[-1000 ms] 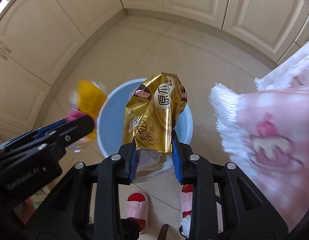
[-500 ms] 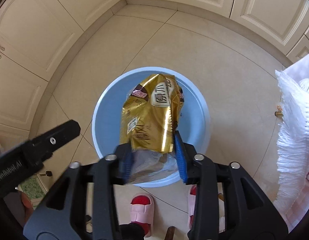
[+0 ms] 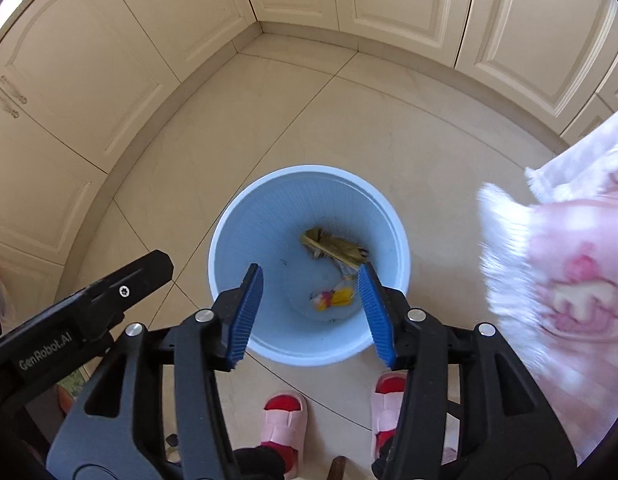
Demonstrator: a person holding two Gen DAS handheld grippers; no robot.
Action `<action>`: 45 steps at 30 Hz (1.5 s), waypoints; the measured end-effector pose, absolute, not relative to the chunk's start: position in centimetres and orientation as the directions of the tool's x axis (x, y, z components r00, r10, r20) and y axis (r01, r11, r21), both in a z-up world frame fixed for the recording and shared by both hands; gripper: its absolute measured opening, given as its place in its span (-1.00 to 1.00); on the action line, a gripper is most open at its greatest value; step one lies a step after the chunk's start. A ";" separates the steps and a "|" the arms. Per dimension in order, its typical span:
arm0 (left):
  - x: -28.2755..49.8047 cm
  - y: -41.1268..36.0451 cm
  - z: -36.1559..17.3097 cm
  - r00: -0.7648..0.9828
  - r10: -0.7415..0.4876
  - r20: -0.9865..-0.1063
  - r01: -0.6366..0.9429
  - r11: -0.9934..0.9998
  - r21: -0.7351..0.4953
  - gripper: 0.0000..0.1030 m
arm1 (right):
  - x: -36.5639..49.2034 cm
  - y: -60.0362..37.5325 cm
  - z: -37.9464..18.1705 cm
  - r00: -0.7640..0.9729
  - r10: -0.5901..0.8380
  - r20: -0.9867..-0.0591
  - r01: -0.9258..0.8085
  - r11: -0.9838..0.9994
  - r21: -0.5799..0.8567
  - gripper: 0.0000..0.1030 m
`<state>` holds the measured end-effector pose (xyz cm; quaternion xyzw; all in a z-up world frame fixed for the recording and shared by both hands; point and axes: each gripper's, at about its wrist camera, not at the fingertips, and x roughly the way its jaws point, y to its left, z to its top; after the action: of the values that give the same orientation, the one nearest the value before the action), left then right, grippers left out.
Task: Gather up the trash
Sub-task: 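Carry both items over the blue bin and open both tools to drop them, then grasp the white plastic bag with the right tool while the left tool grasps a black snack wrapper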
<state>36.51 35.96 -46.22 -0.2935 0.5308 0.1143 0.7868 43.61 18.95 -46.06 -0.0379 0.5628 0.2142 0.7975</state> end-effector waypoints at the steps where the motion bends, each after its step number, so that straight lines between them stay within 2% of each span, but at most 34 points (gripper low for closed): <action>1: 36.1 35.6 -45.4 0.412 -0.136 -0.901 -0.478 0.809 -0.341 0.16 | 43.2 18.6 -45.2 0.283 0.303 -0.910 -0.385 0.905 0.181 -0.04; 6: 33.3 33.8 -40.4 0.468 -0.121 -0.875 -0.422 0.840 -0.342 0.16 | 40.6 16.5 -38.5 0.387 0.307 -0.869 -0.406 0.903 0.139 -0.04; 10: 30.6 31.3 -34.0 0.549 -0.128 -0.826 -0.346 0.865 -0.364 0.16 | 37.5 13.8 -31.4 0.514 0.322 -0.795 -0.408 0.907 0.104 0.00; 17: 25.8 25.0 -21.8 0.714 -0.134 -0.688 -0.158 0.925 -0.345 0.25 | 29.3 5.8 -18.2 0.765 0.292 -0.574 -0.362 0.932 -0.008 0.09; 23: 23.4 15.9 -15.3 0.758 -0.240 -0.607 0.058 0.951 -0.304 0.29 | 23.4 -2.4 -12.1 0.871 0.229 -0.435 -0.264 0.964 -0.020 0.18; 27: 23.3 8.7 -13.8 0.730 -0.318 -0.605 0.195 0.945 -0.262 0.30 | 20.4 -9.4 -10.4 0.920 0.120 -0.373 -0.135 0.991 -0.013 0.28; 29: 23.0 5.6 -13.4 0.718 -0.324 -0.616 0.243 0.946 -0.215 0.30 | 20.3 -12.8 -10.8 0.926 0.037 -0.376 -0.040 0.999 -0.002 0.35; 33: 23.1 1.9 -13.3 0.696 -0.329 -0.638 0.287 0.942 -0.173 0.30 | 21.9 -18.3 -13.1 0.879 -0.057 -0.473 0.101 0.993 0.067 0.40; 35: 23.1 0.7 -13.3 0.685 -0.322 -0.654 0.290 0.943 -0.161 0.30 | 23.5 -20.4 -14.4 0.847 -0.035 -0.531 0.121 0.984 0.128 0.42; 41: 24.6 -1.1 -14.3 0.647 -0.316 -0.694 0.300 0.942 -0.149 0.30 | 25.3 -22.4 -15.4 0.827 0.147 -0.543 0.015 0.959 0.282 0.40; 43: 25.0 -2.1 -14.5 0.636 -0.325 -0.700 0.311 0.938 -0.153 0.30 | 26.4 -23.5 -16.4 0.788 0.254 -0.560 -0.036 0.929 0.369 -0.27; 45: 25.4 -3.0 -14.7 0.623 -0.336 -0.707 0.328 0.932 -0.154 0.30 | 25.8 -24.3 -16.7 0.798 0.252 -0.547 -0.036 0.927 0.374 -0.41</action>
<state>25.44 -3.02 -14.73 -0.0049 0.3934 -0.1842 0.9007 25.76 -24.31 -16.72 0.1753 0.3080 0.0772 0.9319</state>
